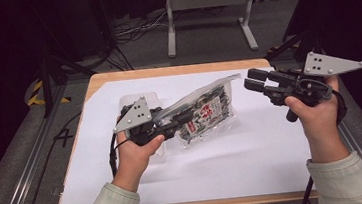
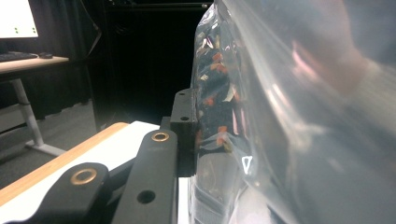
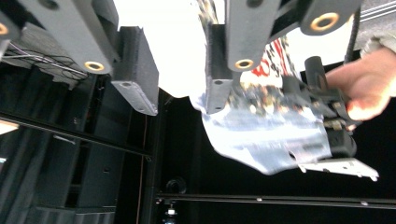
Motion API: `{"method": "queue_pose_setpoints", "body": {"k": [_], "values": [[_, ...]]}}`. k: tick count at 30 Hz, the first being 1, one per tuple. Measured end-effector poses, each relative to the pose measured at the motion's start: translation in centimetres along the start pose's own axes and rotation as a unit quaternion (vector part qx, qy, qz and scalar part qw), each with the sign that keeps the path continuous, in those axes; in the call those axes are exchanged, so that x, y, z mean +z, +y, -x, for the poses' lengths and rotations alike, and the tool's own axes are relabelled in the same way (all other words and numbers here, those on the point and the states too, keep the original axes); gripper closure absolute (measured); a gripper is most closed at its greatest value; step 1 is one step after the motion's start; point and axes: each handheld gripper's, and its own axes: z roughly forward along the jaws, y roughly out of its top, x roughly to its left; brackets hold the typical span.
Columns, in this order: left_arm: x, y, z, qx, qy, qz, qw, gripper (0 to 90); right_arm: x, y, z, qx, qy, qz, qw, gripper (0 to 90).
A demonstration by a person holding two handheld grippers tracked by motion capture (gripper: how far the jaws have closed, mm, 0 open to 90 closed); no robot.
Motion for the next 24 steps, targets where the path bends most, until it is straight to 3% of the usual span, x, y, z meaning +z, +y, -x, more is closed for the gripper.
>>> {"method": "queue_pose_setpoints", "body": {"k": [4, 5, 9, 15, 19, 24], "values": [[-0.8, 0.6, -0.3, -0.001, 0.007, 0.001, 1.0, 73.2, -0.3, -0.7, 0.2, -0.002, -0.014, -0.008, 0.9999, 60.3], [-1.1, 0.8, -0.5, -0.002, 0.009, 0.003, 1.0, 73.2, -0.6, -1.3, 0.5, -0.002, -0.026, -0.013, 0.9996, 55.3], [-2.4, 1.6, -1.0, -0.004, 0.023, 0.011, 0.9997, 73.1, -1.2, -2.3, 0.9, -0.006, -0.049, -0.025, 0.9985, 50.6], [-3.2, 2.2, -1.4, 0.0, 0.035, -0.002, 0.9994, 73.0, -1.7, -3.4, 1.3, -0.001, -0.06, -0.04, 0.9974, 46.6], [-3.8, 2.9, -1.6, 0.006, 0.042, -0.005, 0.9991, 73.0, -2.0, -4.8, 1.5, -0.005, -0.08, -0.065, 0.9946, 44.8], [-4.3, 3.4, -1.8, 0.008, 0.056, -0.012, 0.9983, 73.0, -2.2, -6.5, 1.8, 0.009, -0.085, -0.076, 0.9934, 43.5]]}}
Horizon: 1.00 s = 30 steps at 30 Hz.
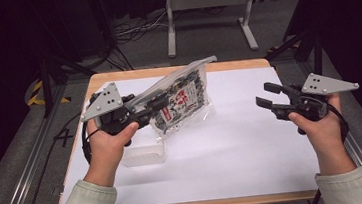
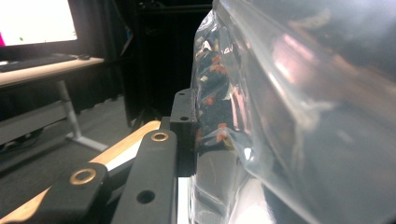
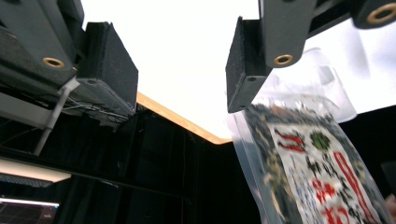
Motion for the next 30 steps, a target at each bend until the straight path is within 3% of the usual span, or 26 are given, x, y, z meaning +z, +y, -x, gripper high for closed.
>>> {"method": "queue_pose_setpoints", "body": {"k": [9, 20, 30], "values": [[-1.1, 0.7, -1.7, -0.01, 0.032, -0.019, 0.9993, 73.0, 0.0, -2.5, 0.5, 0.018, -0.013, -0.008, 0.9997, 40.6], [-2.4, 1.0, -3.4, -0.023, 0.052, -0.027, 0.998, 73.0, 0.8, -5.0, 0.6, 0.015, -0.042, -0.034, 0.9984, 40.4], [-2.9, 0.7, -4.5, -0.029, 0.08, -0.04, 0.9955, 73.0, 1.1, -5.8, 0.7, 0.02, -0.038, -0.043, 0.9981, 40.1]]}}
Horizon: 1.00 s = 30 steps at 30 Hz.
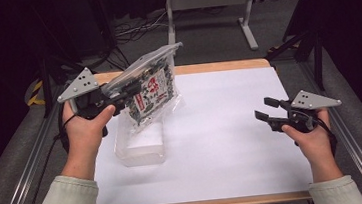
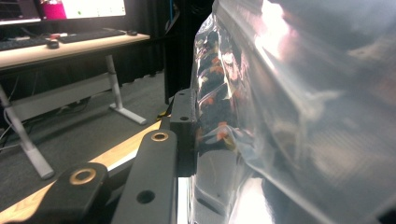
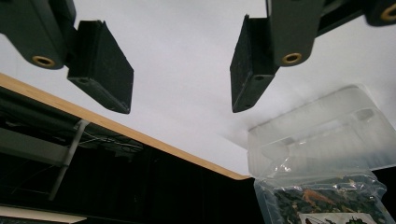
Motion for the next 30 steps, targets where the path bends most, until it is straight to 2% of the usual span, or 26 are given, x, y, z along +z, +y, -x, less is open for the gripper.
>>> {"method": "queue_pose_setpoints", "body": {"k": [10, 15, 20, 24, 30], "values": [[-1.1, -0.6, -1.7, -0.006, 0.018, -0.011, 0.9998, 73.0, 0.1, -0.6, 0.4, 0.004, 0.007, 0.005, 1.0, 39.6], [-1.4, -0.7, -2.1, 0.005, 0.031, -0.027, 0.9991, 73.0, 0.2, -0.7, 0.3, 0.004, 0.007, 0.005, 1.0, 39.6], [-1.7, -0.6, -2.3, -0.001, 0.03, -0.026, 0.9992, 73.0, 0.2, -0.6, 0.3, 0.002, 0.009, 0.008, 0.9999, 39.6], [-2.0, -0.6, -2.5, -0.013, 0.03, -0.036, 0.9988, 73.0, 0.2, -0.7, 0.4, 0.005, 0.008, 0.007, 0.9999, 39.5], [-1.8, -1.3, -2.6, -0.022, 0.026, -0.042, 0.9985, 73.0, 0.1, -0.6, 0.3, 0.012, 0.015, 0.013, 0.9997, 38.5]]}}
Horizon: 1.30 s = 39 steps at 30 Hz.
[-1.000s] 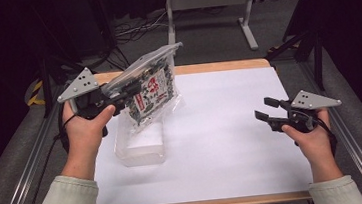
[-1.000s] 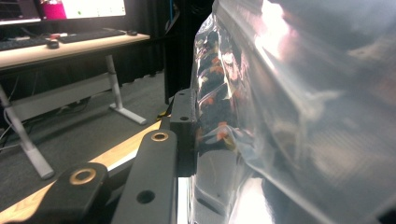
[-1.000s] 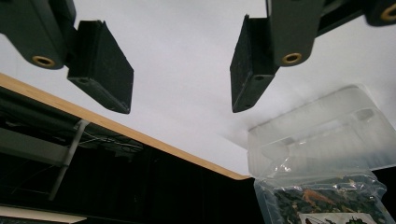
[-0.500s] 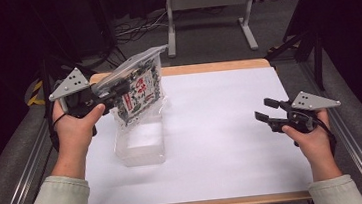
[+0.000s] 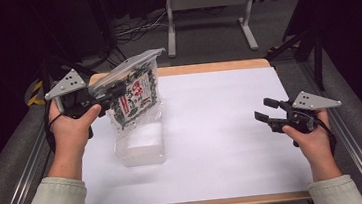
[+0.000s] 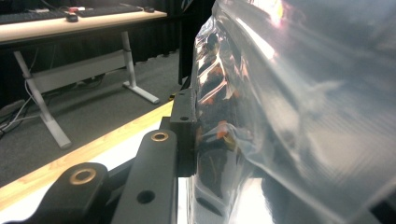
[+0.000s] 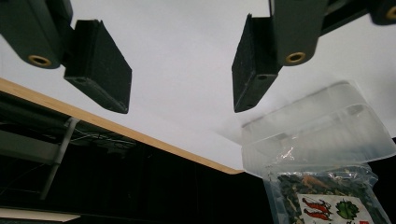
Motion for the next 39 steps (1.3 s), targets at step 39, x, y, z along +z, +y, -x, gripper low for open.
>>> {"method": "queue_pose_setpoints", "body": {"k": [39], "values": [[2.0, -3.9, -1.5, -0.022, 0.024, -0.054, 0.998, 72.9, 0.3, -0.3, -0.2, 0.006, 0.015, -0.003, 0.9999, 37.4]]}}
